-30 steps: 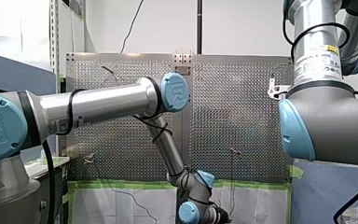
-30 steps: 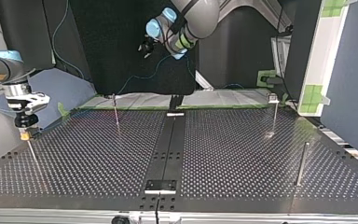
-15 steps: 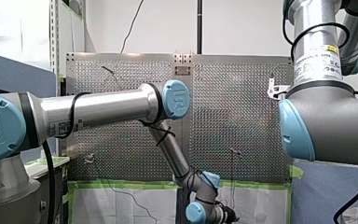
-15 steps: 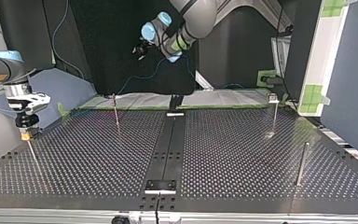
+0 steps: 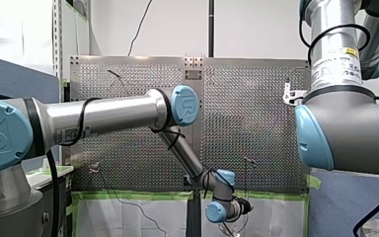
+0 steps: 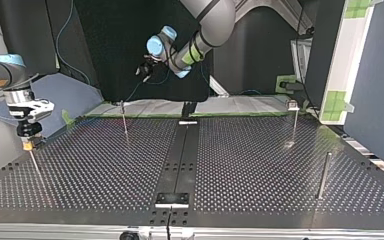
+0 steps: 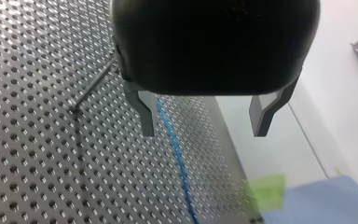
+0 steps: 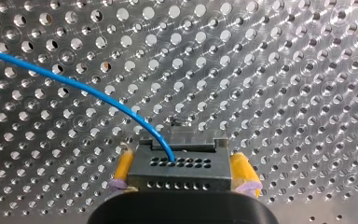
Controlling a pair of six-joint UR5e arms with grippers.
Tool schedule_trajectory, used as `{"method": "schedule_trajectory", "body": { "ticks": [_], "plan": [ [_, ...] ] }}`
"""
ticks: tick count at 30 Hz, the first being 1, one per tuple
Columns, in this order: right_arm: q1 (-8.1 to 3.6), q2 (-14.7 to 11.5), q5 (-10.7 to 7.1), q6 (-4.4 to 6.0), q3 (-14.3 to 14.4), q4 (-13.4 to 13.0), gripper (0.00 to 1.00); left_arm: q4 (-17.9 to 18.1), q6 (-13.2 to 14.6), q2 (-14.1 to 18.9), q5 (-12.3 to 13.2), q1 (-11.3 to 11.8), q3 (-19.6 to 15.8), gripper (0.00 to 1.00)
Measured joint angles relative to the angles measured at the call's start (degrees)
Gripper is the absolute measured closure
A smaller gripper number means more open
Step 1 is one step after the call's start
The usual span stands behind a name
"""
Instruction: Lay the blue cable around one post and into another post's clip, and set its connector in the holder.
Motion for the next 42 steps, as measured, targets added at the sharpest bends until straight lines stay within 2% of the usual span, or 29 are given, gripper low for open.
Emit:
{"method": "schedule_trajectory", "body": {
  "ticks": [12, 25, 31, 42],
  "plan": [
    [0.0, 0.0, 0.0, -0.15, 0.0, 0.1, 0.2, 0.9, -2.2, -0.1, -1.0, 0.2, 6.0, 0.0],
    [-0.06, 0.0, 0.0, -0.01, 0.0, -0.1, 0.2, 3.7, -2.4, -0.9, -5.0, 0.7, 12.6, 0.0],
    [-0.23, 0.0, 0.0, -0.01, 0.0, -0.1, 0.2, 4.1, -2.2, -2.3, -5.5, 1.0, 15.1, 0.0],
    [-0.27, 0.0, 0.0, 0.08, 0.0, -0.3, 0.2, 2.8, -1.8, -2.6, -5.4, 1.9, 19.8, 0.0]
  ]
}}
